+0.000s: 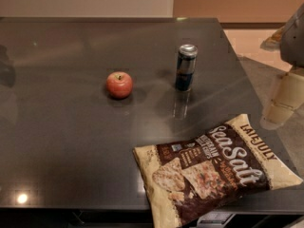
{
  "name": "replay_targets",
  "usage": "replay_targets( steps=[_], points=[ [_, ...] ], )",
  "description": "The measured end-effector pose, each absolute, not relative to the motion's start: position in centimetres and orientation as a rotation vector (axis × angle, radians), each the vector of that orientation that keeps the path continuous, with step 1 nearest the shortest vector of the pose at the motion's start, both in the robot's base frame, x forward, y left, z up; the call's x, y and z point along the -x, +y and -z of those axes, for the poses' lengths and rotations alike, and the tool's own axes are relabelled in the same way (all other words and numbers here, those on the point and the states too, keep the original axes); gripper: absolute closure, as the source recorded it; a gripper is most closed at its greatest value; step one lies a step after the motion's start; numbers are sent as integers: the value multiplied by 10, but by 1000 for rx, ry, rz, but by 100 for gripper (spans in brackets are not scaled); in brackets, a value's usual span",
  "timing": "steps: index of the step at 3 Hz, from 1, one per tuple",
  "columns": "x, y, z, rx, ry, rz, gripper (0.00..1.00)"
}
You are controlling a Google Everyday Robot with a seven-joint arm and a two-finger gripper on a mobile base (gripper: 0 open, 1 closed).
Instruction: Move redbull can near brown chip bag
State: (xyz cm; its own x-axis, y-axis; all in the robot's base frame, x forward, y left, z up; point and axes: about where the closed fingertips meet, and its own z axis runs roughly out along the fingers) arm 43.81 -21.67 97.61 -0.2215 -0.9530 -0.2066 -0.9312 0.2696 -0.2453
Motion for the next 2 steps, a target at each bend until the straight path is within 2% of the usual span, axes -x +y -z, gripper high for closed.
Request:
replay_targets(
  steps=[2],
  points=[
    [-446,-214,-977,1731,2215,83,0]
  ],
)
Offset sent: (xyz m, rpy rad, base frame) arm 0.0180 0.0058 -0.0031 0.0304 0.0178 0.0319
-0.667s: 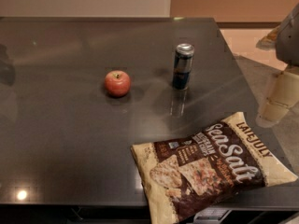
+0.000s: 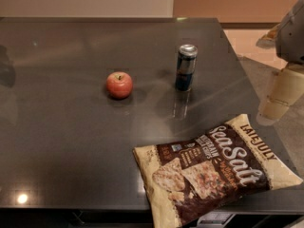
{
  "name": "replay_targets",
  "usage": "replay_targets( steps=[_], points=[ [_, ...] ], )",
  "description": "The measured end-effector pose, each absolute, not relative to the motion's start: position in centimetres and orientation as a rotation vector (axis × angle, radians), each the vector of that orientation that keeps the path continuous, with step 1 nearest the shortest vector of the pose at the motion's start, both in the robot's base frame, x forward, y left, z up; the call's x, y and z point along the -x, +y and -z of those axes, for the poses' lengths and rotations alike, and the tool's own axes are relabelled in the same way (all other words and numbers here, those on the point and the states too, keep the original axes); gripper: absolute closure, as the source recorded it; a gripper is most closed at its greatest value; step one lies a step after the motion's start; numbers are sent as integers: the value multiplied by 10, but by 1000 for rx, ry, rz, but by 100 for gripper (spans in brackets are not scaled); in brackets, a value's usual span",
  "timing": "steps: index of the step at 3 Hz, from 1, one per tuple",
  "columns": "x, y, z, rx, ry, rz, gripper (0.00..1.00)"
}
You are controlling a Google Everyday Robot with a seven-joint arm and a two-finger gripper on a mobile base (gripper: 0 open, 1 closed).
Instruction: Move redbull can near brown chip bag
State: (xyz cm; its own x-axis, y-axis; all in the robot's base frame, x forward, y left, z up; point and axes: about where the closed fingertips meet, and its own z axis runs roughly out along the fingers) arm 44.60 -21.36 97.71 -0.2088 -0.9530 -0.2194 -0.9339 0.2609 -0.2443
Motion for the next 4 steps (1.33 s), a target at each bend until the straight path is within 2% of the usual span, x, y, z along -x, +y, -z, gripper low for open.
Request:
replay_targets(
  steps=[4],
  points=[
    [-577,-166,-942,1612,2085,-185,0]
  ],
)
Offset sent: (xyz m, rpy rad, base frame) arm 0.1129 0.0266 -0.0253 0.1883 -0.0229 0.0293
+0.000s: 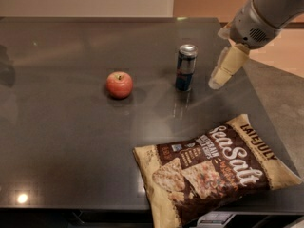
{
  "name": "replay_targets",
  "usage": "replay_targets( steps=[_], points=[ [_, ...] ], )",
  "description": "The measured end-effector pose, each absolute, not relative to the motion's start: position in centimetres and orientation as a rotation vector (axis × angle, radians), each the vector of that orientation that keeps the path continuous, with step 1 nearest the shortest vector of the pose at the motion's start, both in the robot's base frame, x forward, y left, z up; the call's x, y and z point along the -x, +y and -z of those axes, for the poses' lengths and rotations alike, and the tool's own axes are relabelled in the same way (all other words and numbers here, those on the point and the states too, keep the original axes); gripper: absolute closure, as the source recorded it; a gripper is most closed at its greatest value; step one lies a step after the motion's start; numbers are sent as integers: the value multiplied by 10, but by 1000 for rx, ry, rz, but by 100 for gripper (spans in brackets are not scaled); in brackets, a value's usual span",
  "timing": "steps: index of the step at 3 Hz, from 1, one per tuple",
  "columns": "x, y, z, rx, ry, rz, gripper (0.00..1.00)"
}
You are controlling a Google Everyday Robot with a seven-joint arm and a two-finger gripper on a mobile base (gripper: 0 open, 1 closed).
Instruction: Move redbull can near brown chip bag
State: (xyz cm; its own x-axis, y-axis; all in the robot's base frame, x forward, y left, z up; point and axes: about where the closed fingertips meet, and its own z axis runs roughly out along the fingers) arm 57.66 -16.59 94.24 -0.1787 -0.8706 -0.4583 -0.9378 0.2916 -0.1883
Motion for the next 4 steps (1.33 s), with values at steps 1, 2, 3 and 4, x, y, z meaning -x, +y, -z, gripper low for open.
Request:
replay_targets(
  steps=[1,2,3,4],
  points=[
    [-599,-148,-935,1577,2059,-250,0],
    [-618,-134,-927,1546,2044,-279,0],
    [-633,-125,-919,1527,2039,-296,0],
    [-639,-119,-915,1533,2032,-317,15]
  ],
)
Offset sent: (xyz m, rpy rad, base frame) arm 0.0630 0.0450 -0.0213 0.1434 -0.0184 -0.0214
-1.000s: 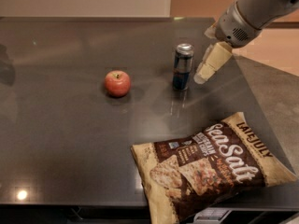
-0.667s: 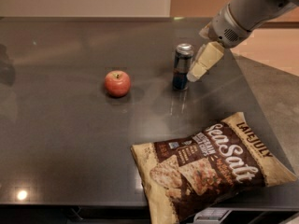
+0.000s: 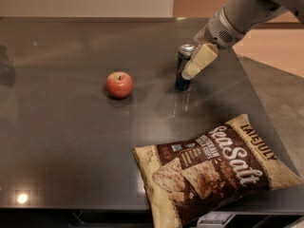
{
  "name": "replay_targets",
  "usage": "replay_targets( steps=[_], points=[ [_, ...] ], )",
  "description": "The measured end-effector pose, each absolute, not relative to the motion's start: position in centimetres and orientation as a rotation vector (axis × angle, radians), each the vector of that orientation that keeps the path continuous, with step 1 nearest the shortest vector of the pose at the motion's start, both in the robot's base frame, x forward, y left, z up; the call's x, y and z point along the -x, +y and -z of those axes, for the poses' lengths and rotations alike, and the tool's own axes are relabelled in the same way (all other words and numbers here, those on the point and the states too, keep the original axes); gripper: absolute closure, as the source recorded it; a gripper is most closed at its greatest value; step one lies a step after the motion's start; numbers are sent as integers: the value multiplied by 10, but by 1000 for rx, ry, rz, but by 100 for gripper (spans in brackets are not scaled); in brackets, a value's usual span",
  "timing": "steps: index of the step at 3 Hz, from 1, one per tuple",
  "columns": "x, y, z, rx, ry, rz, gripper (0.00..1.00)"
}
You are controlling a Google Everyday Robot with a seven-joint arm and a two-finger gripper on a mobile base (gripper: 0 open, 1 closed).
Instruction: Move redbull can near brown chip bag
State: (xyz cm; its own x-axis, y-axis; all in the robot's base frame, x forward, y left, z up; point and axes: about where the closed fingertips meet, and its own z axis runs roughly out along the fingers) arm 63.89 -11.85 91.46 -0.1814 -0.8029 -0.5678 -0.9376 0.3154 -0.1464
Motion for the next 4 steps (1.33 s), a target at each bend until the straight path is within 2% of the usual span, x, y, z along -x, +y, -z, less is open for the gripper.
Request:
replay_targets(
  steps=[2,3,4],
  points=[
    [-627,-108,-920,1562,1999,-391,61],
    [-604,-105,-929,1586,1976,-431,85],
    [-574,-106,-939,1608,1963,-474,100]
  ],
)
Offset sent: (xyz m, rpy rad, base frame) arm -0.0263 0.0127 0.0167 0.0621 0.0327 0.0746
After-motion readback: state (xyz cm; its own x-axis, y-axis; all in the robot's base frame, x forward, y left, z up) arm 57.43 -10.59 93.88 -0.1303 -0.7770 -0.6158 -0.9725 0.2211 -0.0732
